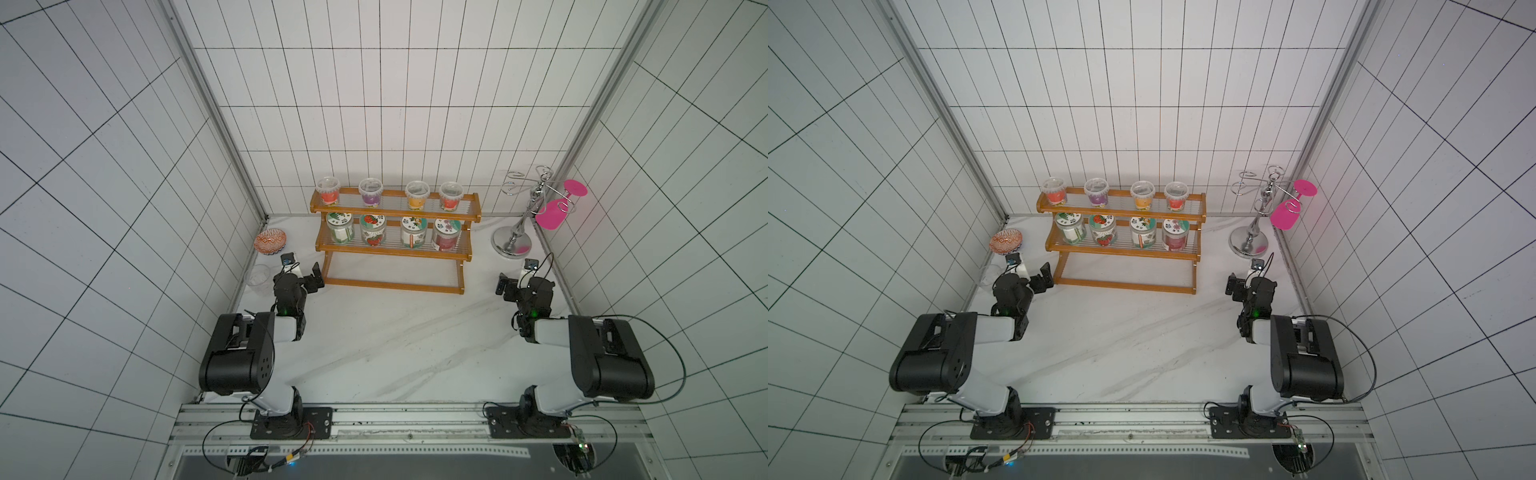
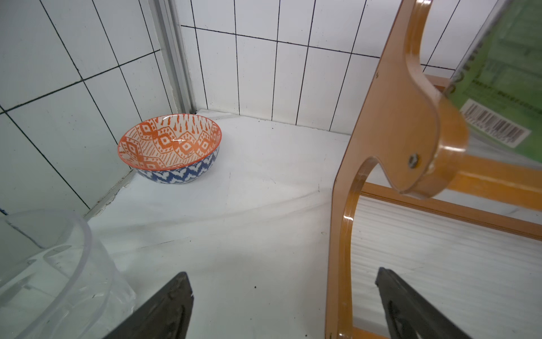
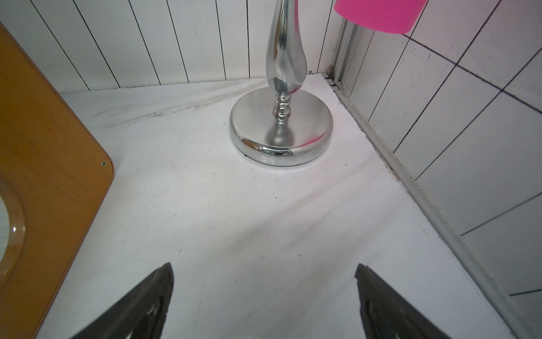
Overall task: Place the seed container on the shelf
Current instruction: Reset both arms
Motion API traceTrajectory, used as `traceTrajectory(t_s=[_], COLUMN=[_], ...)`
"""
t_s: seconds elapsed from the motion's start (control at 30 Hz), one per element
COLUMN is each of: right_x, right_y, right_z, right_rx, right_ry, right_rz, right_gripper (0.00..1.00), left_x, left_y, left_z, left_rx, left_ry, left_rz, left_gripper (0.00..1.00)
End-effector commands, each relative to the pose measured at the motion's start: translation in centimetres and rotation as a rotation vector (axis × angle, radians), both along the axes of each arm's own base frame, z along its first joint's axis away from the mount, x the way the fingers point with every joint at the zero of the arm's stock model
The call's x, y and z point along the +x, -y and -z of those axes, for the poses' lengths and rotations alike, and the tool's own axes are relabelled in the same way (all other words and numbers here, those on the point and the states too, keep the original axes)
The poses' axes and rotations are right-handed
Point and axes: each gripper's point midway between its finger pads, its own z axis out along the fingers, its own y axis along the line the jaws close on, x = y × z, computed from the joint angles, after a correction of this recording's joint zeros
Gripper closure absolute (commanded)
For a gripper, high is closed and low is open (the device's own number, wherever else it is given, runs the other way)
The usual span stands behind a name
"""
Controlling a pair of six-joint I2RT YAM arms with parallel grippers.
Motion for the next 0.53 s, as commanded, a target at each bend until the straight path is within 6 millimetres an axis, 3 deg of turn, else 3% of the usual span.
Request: traceTrajectory(t_s=[0.0,0.5], right_x=[0.58,0.58], right_y=[0.48,0.50], right_z=[-0.26,-0.32], right_rx=[0.007,0.006], right_ry=[-0.001,0.000], right_rz=[0.018,0.019], right_gripper=[0.01,0.01], left_x=[0.02,0.04], left_y=[0.01,0.03], left_z=[-0.14,-0.17], left_rx=[0.012,0.012], left_ry=[-0.015,-0.012], left_rz=[0.001,0.001], left_gripper=[0.02,0.02])
